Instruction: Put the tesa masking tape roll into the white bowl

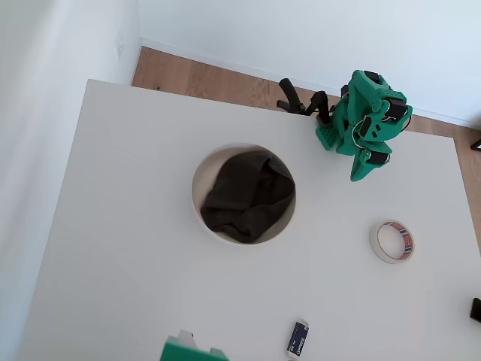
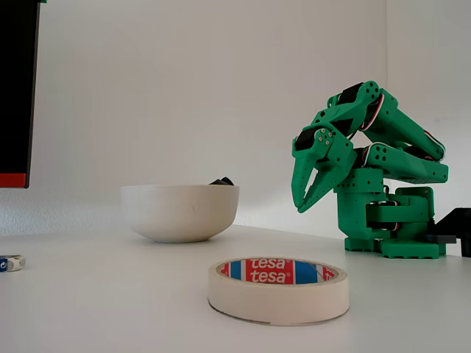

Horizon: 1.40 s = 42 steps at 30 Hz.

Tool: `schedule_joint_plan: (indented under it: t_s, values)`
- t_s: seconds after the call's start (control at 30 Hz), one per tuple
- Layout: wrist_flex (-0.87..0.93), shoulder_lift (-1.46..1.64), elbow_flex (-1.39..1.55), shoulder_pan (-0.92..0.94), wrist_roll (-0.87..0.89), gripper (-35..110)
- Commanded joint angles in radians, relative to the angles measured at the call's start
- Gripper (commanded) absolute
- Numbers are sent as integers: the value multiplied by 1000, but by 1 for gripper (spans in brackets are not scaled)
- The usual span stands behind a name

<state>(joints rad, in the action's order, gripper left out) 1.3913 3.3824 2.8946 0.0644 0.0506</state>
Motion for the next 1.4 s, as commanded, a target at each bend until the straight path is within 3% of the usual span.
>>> schedule_joint_plan:
  t_s: [0.0, 0.97, 1.13, 1.37]
  values:
    - [0, 6, -2, -15, -28, -8]
    - [-6, 8, -5, 23, 14, -8]
    - [-133, -72, -5, 28, 5, -8]
    - [-469, -718, -179, -46, 6, -8]
